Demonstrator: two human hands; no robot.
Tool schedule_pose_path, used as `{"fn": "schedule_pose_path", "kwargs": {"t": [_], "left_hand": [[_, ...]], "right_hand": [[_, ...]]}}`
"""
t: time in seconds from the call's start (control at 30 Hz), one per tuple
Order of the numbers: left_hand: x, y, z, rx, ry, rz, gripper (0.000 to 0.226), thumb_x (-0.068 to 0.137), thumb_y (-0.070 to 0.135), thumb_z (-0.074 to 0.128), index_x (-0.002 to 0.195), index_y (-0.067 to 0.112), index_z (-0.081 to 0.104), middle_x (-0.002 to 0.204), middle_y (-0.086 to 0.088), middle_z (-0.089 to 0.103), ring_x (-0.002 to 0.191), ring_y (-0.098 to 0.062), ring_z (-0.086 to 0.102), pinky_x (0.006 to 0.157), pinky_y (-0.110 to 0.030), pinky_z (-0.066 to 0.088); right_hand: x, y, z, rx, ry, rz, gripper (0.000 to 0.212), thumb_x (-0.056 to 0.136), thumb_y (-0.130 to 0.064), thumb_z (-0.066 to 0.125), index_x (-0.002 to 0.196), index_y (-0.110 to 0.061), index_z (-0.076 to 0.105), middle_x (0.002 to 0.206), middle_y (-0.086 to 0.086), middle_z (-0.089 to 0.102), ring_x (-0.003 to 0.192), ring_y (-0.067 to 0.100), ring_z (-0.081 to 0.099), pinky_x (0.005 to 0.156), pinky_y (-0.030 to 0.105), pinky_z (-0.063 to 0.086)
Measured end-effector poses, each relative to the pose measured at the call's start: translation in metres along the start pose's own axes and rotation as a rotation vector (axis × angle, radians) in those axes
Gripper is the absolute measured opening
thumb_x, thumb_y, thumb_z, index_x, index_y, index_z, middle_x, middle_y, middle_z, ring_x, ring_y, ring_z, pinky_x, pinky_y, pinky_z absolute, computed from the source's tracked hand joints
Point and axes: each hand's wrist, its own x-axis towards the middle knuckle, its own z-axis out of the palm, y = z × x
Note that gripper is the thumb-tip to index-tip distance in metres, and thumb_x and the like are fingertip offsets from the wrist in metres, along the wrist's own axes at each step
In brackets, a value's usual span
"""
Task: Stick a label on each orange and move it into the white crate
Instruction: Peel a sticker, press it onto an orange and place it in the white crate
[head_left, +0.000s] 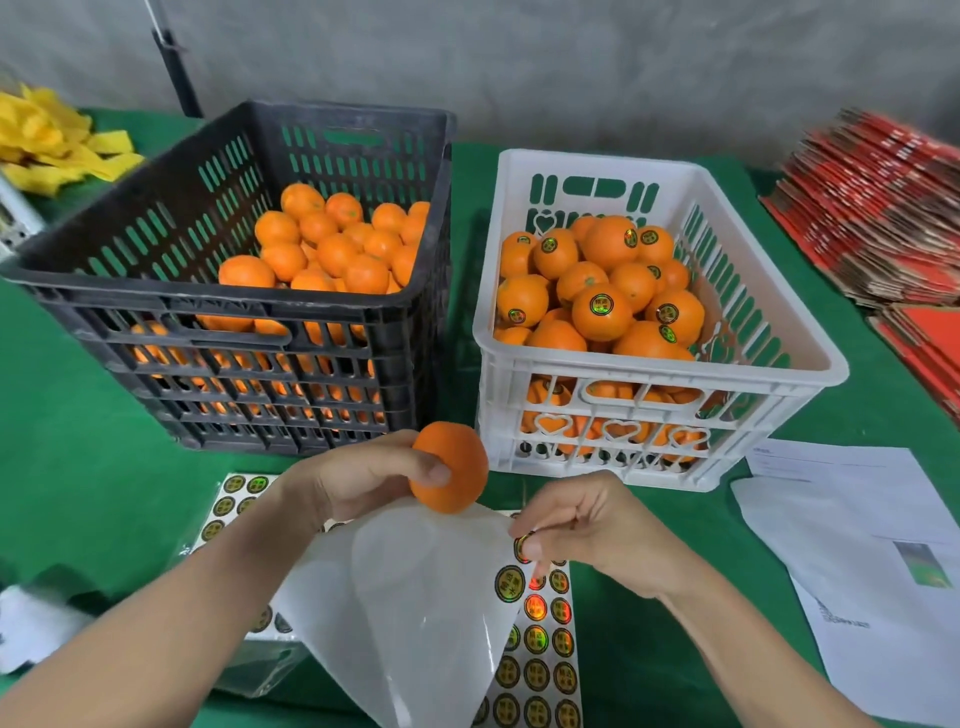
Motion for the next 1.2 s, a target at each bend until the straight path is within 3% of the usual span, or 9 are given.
{"fn": "schedule_pose_path", "kwargs": {"t": [0.17, 0.3, 0.47, 0.63, 0.77, 0.87, 1.0, 1.2], "left_hand": [[-0.001, -0.004, -0.002, -0.064, 0.027, 0.024, 0.101, 0.024, 0.049, 0.094, 0.112, 0.015, 0.059, 0.095, -0.003, 0.075, 0.086, -0.018, 0.072, 0.071, -0.027, 0.057], [-0.001, -0.002, -0.004, -0.067, 0.019, 0.013, 0.101, 0.025, 0.049, 0.094, 0.113, 0.015, 0.058, 0.096, -0.004, 0.075, 0.087, -0.020, 0.072, 0.071, -0.028, 0.057], [0.001, -0.002, -0.008, -0.078, 0.010, -0.010, 0.102, 0.027, 0.050, 0.094, 0.115, 0.015, 0.057, 0.099, -0.006, 0.074, 0.090, -0.022, 0.071, 0.072, -0.030, 0.057], [-0.002, -0.007, -0.014, -0.127, 0.046, -0.036, 0.102, 0.026, 0.049, 0.095, 0.114, 0.014, 0.058, 0.099, -0.008, 0.075, 0.089, -0.024, 0.072, 0.071, -0.031, 0.058], [0.001, -0.011, -0.012, -0.113, 0.049, -0.082, 0.105, 0.028, 0.056, 0.094, 0.116, 0.011, 0.058, 0.102, -0.011, 0.074, 0.091, -0.025, 0.071, 0.073, -0.032, 0.057], [0.005, -0.013, -0.005, -0.111, 0.092, -0.094, 0.113, 0.025, 0.065, 0.089, 0.119, 0.010, 0.058, 0.107, -0.014, 0.072, 0.095, -0.027, 0.070, 0.077, -0.034, 0.058], [0.008, -0.012, 0.002, -0.081, 0.091, -0.056, 0.120, 0.034, 0.072, 0.084, 0.127, 0.002, 0.054, 0.125, -0.024, 0.061, 0.110, -0.035, 0.062, 0.096, -0.042, 0.051], [0.005, -0.010, 0.003, -0.027, 0.033, -0.007, 0.110, 0.033, 0.068, 0.086, 0.119, 0.006, 0.057, 0.107, -0.014, 0.067, 0.098, -0.028, 0.065, 0.091, -0.041, 0.053]], "right_hand": [[0.000, 0.003, 0.004, 0.012, 0.117, -0.024, 0.040, 0.078, 0.009, 0.068, 0.074, -0.030, 0.075, 0.077, 0.001, 0.074, 0.062, 0.014, 0.066, 0.065, 0.027, 0.056], [0.001, 0.002, 0.010, -0.073, 0.182, -0.047, 0.042, 0.079, 0.002, 0.069, 0.076, -0.040, 0.075, 0.082, -0.006, 0.075, 0.067, 0.012, 0.068, 0.067, 0.020, 0.055], [0.005, -0.002, 0.010, -0.036, 0.162, -0.104, 0.038, 0.079, 0.007, 0.068, 0.070, -0.029, 0.073, 0.072, -0.001, 0.072, 0.061, 0.013, 0.066, 0.064, 0.023, 0.055], [0.006, -0.002, 0.010, -0.027, 0.238, -0.135, 0.034, 0.075, 0.006, 0.071, 0.067, -0.027, 0.075, 0.097, 0.001, 0.069, 0.091, 0.012, 0.065, 0.082, 0.029, 0.053], [0.011, -0.011, 0.013, 0.071, 0.362, -0.158, 0.034, 0.075, 0.008, 0.069, 0.068, -0.025, 0.075, 0.076, -0.001, 0.071, 0.069, 0.009, 0.063, 0.069, 0.021, 0.050], [0.018, -0.016, 0.020, 0.174, 0.395, -0.121, 0.033, 0.076, 0.006, 0.068, 0.070, -0.025, 0.076, 0.073, 0.001, 0.073, 0.068, 0.009, 0.065, 0.067, 0.018, 0.051], [0.026, -0.020, 0.032, 0.206, 0.403, -0.101, 0.025, 0.078, 0.002, 0.069, 0.072, -0.021, 0.076, 0.073, 0.002, 0.072, 0.068, 0.009, 0.064, 0.065, 0.017, 0.050], [0.033, -0.027, 0.032, 0.159, 0.412, -0.105, 0.023, 0.079, 0.000, 0.069, 0.074, -0.022, 0.073, 0.072, 0.000, 0.071, 0.070, 0.010, 0.063, 0.067, 0.018, 0.050]]}}
